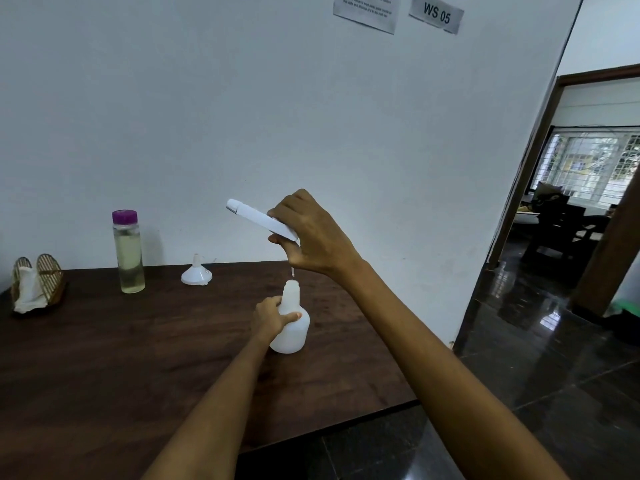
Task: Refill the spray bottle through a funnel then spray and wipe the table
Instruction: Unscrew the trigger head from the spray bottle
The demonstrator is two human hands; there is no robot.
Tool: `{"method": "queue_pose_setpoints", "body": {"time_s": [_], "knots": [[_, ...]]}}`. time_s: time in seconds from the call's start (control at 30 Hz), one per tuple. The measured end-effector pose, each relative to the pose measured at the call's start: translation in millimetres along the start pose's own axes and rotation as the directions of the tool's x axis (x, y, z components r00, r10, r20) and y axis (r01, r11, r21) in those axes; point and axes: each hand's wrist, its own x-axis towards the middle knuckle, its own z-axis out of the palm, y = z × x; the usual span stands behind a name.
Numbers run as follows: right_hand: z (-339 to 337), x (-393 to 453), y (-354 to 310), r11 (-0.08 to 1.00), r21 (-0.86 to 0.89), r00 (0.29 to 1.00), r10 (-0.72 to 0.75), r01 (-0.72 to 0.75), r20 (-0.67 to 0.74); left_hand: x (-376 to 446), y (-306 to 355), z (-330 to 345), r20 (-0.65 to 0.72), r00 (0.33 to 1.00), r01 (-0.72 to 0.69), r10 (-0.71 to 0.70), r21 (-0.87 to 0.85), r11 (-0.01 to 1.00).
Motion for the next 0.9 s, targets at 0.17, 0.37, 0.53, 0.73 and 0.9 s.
{"method": "queue_pose_setpoints", "body": {"time_s": [0.17, 0.37, 0.53, 0.73, 0.9], "knots": [[1.8, -3.1, 1.4, 1.000, -0.009, 0.999, -0.013, 0.012, -0.052, -0.7, 1.7, -0.1, 0.004, 1.000, -0.005, 0.005, 0.011, 1.000], [8.3, -12.0, 2.9, 1.000, -0.015, 0.999, -0.012, 0.011, -0.043, -1.7, 3.0, -1.2, 0.006, 1.000, -0.010, 0.010, 0.010, 1.000], [17.4, -20.9, 2.8, 0.999, 0.033, 0.999, 0.023, -0.024, 0.023, -2.5, 4.3, -2.0, -0.001, 0.999, -0.033, 0.033, 0.004, 0.999], [17.2, -21.7, 2.1, 1.000, 0.025, 1.000, 0.017, -0.017, 0.012, -2.9, 3.8, -2.5, 0.004, 1.000, -0.030, 0.030, -0.004, 1.000], [21.6, -20.3, 1.3, 1.000, -0.003, 0.997, 0.014, -0.014, 0.079, -4.4, 4.9, -2.8, -0.003, 1.000, -0.031, 0.031, 0.005, 0.999]]}}
